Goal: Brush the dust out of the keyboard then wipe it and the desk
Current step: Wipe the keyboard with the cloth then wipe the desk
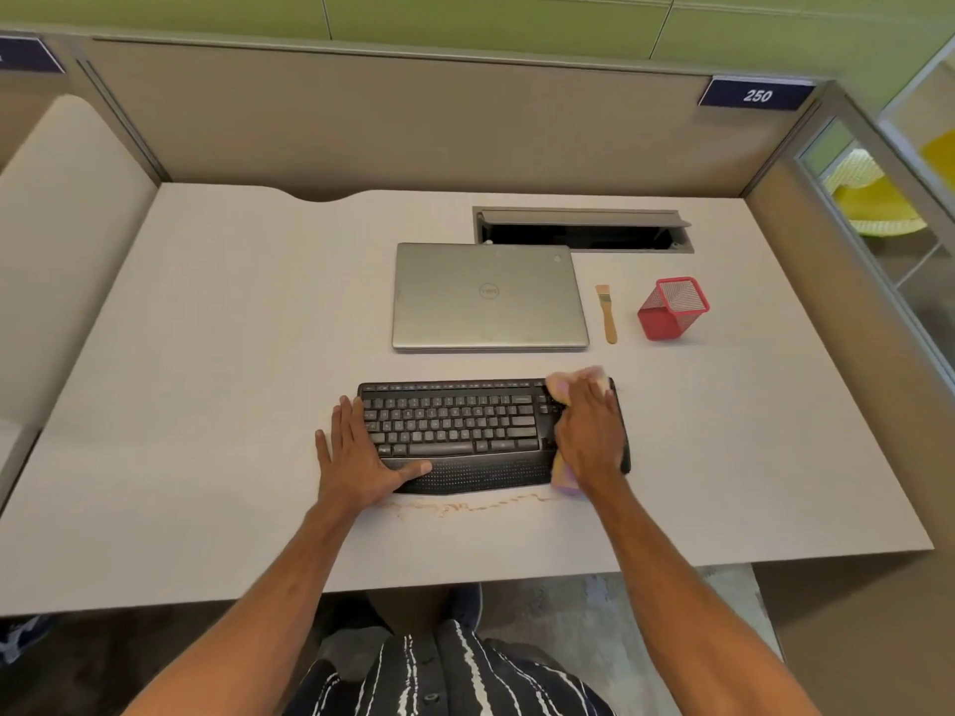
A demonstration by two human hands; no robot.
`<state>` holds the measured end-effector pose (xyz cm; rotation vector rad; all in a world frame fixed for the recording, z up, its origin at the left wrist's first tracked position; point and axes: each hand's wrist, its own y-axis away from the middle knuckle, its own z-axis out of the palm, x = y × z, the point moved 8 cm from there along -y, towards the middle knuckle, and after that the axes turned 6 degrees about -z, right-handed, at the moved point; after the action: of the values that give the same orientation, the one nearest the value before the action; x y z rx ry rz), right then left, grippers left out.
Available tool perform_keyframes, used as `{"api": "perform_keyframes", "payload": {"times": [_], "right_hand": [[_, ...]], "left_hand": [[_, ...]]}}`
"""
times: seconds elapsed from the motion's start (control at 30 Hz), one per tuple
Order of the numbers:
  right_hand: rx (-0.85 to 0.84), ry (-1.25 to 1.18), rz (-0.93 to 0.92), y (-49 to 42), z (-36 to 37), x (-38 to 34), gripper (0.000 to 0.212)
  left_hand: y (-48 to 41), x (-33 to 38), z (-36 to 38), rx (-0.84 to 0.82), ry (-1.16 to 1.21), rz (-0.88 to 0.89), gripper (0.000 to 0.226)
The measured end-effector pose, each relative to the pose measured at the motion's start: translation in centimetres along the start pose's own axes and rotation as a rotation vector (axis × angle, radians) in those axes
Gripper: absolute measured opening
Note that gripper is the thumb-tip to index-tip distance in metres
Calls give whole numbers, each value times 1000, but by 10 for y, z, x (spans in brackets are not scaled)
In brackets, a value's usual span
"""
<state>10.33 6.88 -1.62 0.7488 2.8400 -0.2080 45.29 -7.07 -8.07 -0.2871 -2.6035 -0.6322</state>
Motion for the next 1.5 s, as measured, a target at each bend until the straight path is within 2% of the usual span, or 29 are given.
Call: {"api": "perform_keyframes", "payload": {"times": [0.13,0.27,0.37,0.53,0.8,0.9,1.1,1.3,1.5], "right_hand": [[-14,-125,-95,6,6,-60,47],[-89,-169,-316,10,22,-140,53],[-145,-162,-386,2,30,-155,57],[-106,-119,-364,0,23,-110,57],[-3,-19,-123,0,-11,19,56],[33,-71,-51,-2,-14,30,53],[-13,-122,-146,-2,0,-29,48],[-71,-188,-373,1,31,-133,51],[-224,-207,-541,-4,58,-220,68]], "left_hand": [[-2,2,-1,-10,8,-6,177],[-1,2,-1,-5,5,-19,178],[0,1,-1,-6,-3,-35,177],[-1,1,-2,-18,-5,-29,176],[-3,5,-7,-23,-48,-5,178],[-2,5,-7,-13,-43,-1,178],[-3,4,-7,-5,-40,-6,180],[-1,8,-8,-2,-46,-22,182],[-2,7,-7,22,-66,-42,184]]}}
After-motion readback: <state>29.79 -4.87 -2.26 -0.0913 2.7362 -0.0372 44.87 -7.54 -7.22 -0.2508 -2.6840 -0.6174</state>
